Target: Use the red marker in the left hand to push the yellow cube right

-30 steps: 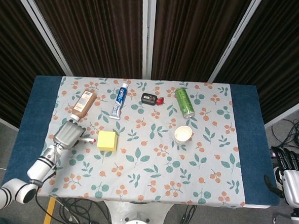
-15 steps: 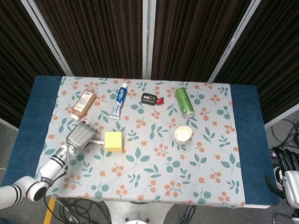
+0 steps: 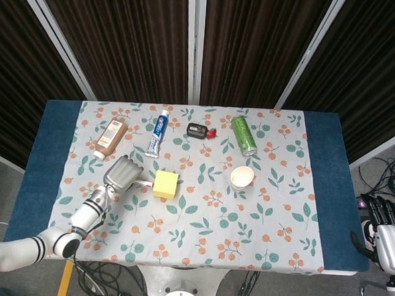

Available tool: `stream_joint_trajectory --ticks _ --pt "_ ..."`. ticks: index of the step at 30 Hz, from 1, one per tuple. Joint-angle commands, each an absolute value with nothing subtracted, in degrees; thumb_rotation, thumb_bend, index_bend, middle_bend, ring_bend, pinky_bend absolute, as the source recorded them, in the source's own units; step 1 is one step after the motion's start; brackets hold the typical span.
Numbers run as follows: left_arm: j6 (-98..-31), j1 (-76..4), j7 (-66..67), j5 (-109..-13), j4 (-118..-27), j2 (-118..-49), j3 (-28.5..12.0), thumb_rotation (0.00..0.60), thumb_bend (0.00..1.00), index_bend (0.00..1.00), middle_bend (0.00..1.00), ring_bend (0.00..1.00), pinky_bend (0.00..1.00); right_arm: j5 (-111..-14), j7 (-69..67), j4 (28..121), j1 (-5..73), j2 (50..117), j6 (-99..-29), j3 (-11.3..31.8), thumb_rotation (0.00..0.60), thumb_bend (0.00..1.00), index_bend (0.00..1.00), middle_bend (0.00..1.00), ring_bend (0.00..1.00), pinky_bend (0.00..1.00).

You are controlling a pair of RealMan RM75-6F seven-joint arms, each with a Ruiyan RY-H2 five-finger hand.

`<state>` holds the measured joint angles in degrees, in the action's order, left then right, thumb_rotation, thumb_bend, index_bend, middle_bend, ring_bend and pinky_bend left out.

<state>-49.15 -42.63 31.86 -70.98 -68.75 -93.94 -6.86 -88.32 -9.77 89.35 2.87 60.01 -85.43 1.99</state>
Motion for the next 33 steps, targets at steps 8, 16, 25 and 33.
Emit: stream_joint_trajectory --ticks 8,16,25,33 --pt "-47.1 -46.5 36.0 -67.7 -68.9 -96.9 -8.4 0.600 0.38 0.71 0.76 0.57 0.48 -88.2 -10.3 89.0 2.7 59.8 -85.6 2.0 0.600 0.27 0.03 0.10 0.00 0.00" --pt "-46.4 -49.0 38.4 -64.6 -68.3 -99.6 -9.5 0.600 0.38 0.71 0.76 0.57 0.49 -88.1 -10.7 88.6 2.6 59.9 -85.5 1.9 0.600 0.27 0.03 0.10 0.00 0.00" --pt "-45.9 -52.4 40.7 -62.2 -67.2 -102.4 -10.6 0.600 0.38 0.71 0.76 0.57 0.48 -87.9 -11.1 88.2 2.6 59.8 -85.3 2.0 0.600 0.27 0.03 0.10 0.00 0.00" --pt "-45.5 -55.1 42.7 -60.1 -66.3 -104.7 -11.0 0.600 0.38 0.71 0.76 0.57 0.49 -87.7 -11.3 88.2 2.3 59.7 -85.6 2.0 0.600 0.27 0.03 0.10 0.00 0.00"
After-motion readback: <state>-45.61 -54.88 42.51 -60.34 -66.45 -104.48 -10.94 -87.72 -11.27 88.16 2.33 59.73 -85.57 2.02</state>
